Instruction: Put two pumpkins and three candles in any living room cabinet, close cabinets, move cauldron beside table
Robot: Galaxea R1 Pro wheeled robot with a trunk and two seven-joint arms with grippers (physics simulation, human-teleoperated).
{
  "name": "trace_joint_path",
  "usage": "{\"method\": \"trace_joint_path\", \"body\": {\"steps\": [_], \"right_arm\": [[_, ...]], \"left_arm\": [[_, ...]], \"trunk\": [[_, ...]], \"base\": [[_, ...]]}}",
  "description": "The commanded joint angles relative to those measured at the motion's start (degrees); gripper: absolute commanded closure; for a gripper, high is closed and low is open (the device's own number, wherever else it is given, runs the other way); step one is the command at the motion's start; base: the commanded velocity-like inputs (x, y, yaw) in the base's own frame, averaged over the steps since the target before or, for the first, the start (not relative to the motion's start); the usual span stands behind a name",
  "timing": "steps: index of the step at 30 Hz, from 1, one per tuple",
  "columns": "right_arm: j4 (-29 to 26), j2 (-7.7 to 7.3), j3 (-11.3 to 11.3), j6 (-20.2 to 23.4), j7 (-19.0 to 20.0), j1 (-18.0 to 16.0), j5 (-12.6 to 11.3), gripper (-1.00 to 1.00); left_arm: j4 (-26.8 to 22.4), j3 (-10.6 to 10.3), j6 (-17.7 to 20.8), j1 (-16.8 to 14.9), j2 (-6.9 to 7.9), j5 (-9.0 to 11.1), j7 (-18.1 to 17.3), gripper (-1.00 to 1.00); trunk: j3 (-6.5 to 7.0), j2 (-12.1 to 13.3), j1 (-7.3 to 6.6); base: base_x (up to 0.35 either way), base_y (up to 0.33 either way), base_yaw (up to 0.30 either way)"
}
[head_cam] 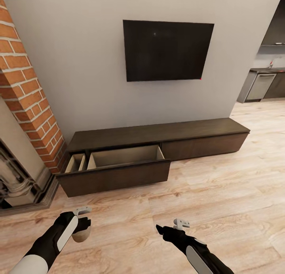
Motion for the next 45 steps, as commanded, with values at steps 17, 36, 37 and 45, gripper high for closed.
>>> {"method": "trace_joint_path", "body": {"steps": [17,36,37,45], "right_arm": [[-0.1,-0.08,0.19,0.22,-0.27,-0.03,-0.4,-1.0],[-0.1,-0.08,0.24,0.19,-0.29,-0.03,-0.46,-1.0],[-0.1,-0.08,0.24,0.19,-0.3,-0.03,-0.46,-1.0],[-0.1,-0.08,0.23,0.23,-0.27,-0.03,-0.49,-1.0]], "left_arm": [[-0.07,-0.29,0.06,-0.03,-1.11,0.21,0.66,1.0],[-0.07,-0.37,0.06,-0.03,-1.18,0.31,0.57,1.0],[-0.07,-0.38,0.06,-0.03,-1.19,0.31,0.57,1.0],[-0.08,-0.38,0.06,-0.03,-1.19,0.3,0.57,1.0]], "trunk": [[3.01,6.81,-3.74],[3.9,8.81,-4.84],[3.9,8.81,-4.84],[3.9,8.81,-4.84]], "base": [[0.0,0.0,0.038],[0.0,-0.07,0.109],[0.0,-0.279,0.282],[0.001,-0.289,0.284]]}}
